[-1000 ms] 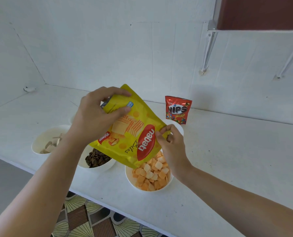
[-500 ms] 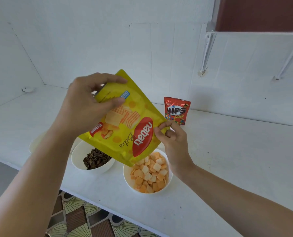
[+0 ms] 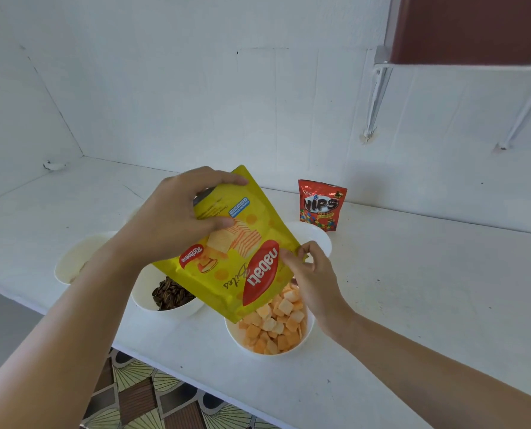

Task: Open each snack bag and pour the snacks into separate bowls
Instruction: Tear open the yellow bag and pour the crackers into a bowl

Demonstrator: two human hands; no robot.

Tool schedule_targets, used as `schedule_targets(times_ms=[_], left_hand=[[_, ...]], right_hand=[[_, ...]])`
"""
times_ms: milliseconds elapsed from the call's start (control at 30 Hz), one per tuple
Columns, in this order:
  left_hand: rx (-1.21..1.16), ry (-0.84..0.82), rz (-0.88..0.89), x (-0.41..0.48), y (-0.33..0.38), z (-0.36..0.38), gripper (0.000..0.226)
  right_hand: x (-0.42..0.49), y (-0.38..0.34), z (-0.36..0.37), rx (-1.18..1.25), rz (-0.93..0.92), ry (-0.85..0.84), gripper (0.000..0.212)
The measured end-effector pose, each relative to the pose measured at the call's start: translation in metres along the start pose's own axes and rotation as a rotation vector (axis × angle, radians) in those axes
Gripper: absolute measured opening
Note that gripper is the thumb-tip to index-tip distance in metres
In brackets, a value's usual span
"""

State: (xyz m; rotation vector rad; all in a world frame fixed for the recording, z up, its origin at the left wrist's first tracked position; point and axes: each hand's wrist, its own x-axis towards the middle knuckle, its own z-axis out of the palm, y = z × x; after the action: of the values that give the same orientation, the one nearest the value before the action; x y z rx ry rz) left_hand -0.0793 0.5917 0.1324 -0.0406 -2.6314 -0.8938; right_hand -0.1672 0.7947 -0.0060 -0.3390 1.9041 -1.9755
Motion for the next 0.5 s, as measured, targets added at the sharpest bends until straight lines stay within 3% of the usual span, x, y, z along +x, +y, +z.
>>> schedule_targets(times_ms=[133, 233, 367, 433, 500], left_hand=[[-0.002, 0.015, 0.017, 0.001, -0.002, -0.008, 0.050], [0.016, -0.005, 0.035, -0.001, -0.001, -0.010, 0.049], [0.036, -0.008, 0.116, -0.001, 0.004, -0.002, 0.047], [0.082, 0.001, 0.124, 0.000, 0.004, -0.002, 0.048], [0.129, -0.023, 0.132, -0.001, 0.002, -0.002, 0.053]], right_hand=[[0.007, -0.003, -0.007, -0.094, 0.056, 0.085, 0.052], [0.006, -0.013, -0.011, -0.097, -0.064, 0.031, 0.067], [0.011, -0.026, -0.004, -0.234, -0.166, -0.210, 0.058], [0.013, -0.024, 0.000, -0.242, -0.172, -0.205, 0.058], [0.014, -0.021, 0.000, -0.223, -0.174, -0.179, 0.045]])
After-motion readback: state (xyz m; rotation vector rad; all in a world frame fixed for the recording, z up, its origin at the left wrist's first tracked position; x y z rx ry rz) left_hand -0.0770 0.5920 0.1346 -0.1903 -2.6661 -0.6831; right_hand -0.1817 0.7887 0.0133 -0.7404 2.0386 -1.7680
